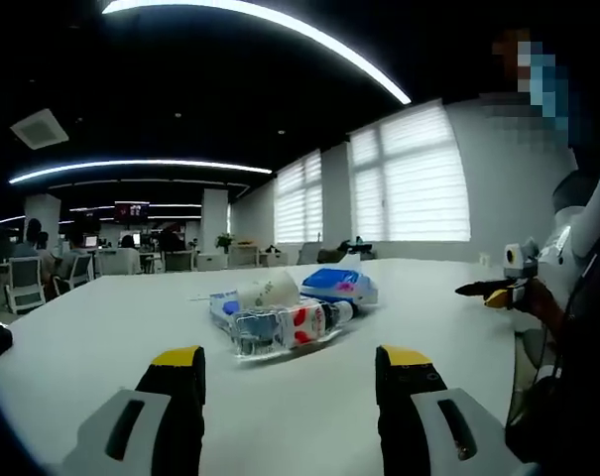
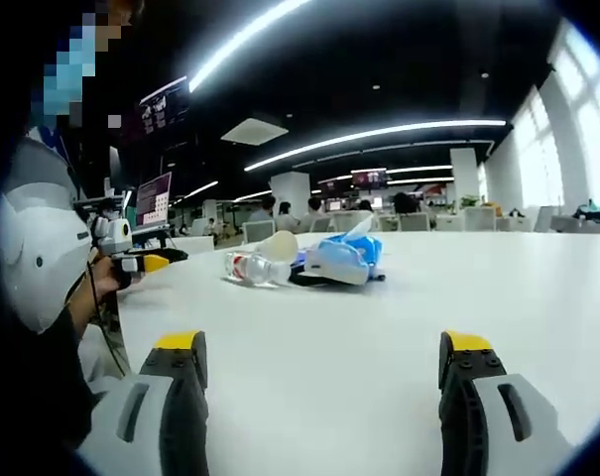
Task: Arrange the tabletop items into an orderly group along one side of the table until the central work area is clear of visible clutter.
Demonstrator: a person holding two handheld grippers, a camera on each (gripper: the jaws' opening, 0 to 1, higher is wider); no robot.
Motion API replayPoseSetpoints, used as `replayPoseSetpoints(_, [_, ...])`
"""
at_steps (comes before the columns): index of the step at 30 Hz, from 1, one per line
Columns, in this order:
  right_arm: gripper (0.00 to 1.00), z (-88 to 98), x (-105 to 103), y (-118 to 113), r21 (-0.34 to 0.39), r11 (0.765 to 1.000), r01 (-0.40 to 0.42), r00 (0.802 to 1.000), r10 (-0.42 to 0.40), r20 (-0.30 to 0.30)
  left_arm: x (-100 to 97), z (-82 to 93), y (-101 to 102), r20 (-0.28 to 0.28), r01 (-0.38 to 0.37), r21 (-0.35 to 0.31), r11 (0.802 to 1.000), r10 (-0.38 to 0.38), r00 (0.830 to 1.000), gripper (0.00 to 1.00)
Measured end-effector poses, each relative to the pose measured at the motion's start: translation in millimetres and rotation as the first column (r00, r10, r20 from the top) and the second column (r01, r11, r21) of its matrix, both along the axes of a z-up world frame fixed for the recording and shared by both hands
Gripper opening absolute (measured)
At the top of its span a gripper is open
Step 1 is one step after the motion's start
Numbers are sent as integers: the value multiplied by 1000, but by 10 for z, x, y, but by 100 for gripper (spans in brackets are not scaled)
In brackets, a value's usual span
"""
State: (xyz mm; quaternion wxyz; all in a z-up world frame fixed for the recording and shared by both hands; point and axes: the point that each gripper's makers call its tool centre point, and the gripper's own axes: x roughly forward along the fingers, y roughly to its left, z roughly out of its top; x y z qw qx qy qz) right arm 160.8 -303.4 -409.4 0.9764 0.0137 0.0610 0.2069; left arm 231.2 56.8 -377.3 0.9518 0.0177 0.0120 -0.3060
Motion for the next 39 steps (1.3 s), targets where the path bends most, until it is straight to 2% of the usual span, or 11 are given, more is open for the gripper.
replayPoseSetpoints(6, [94, 68, 21, -35, 4, 1000, -1, 1000, 1, 5, 44, 107, -17, 6, 25, 34, 999, -26, 1000, 70])
replayPoseSetpoints(10, [93, 151, 82, -44, -8, 1000, -14, 1000, 14, 13, 100, 218, -68, 15, 72, 86, 994, -74, 997, 71])
replayPoseSetpoints(14, [93, 251, 141, -69, -44, 999, -26, 999, 27, 21, 207, 380, -132, 68, 98, 152, 983, -110, 992, 69])
replayPoseSetpoints(21, [91, 425, 219, -148, -40, 999, -35, 998, 37, 45, 342, 506, -290, 77, 162, 202, 966, -180, 981, 69])
replayPoseSetpoints(25, [82, 485, 241, -167, -19, 998, -52, 997, 53, 48, 362, 583, -448, 80, 248, 189, 950, -267, 961, 69])
replayPoseSetpoints(28, [81, 526, 260, -166, -3, 998, -64, 997, 64, 50, 411, 635, -581, 65, 310, 167, 936, -324, 944, 68])
replayPoseSetpoints(29, [81, 539, 273, -169, -2, 998, -64, 997, 64, 50, 445, 638, -608, 58, 310, 174, 935, -324, 944, 68])
replayPoseSetpoints(31, [81, 556, 311, -184, -4, 998, -66, 997, 66, 50, 511, 600, -679, 48, 324, 248, 913, -346, 937, 68])
replayPoseSetpoints(35, [77, 607, 370, -156, -2, 994, -113, 992, 113, 57, 638, 582, -804, 14, 348, 264, 900, -364, 931, 68])
replayPoseSetpoints(39, [76, 641, 455, -133, -6, 992, -126, 990, 127, 57, 707, 622, -928, 11, 372, 261, 891, -388, 921, 68])
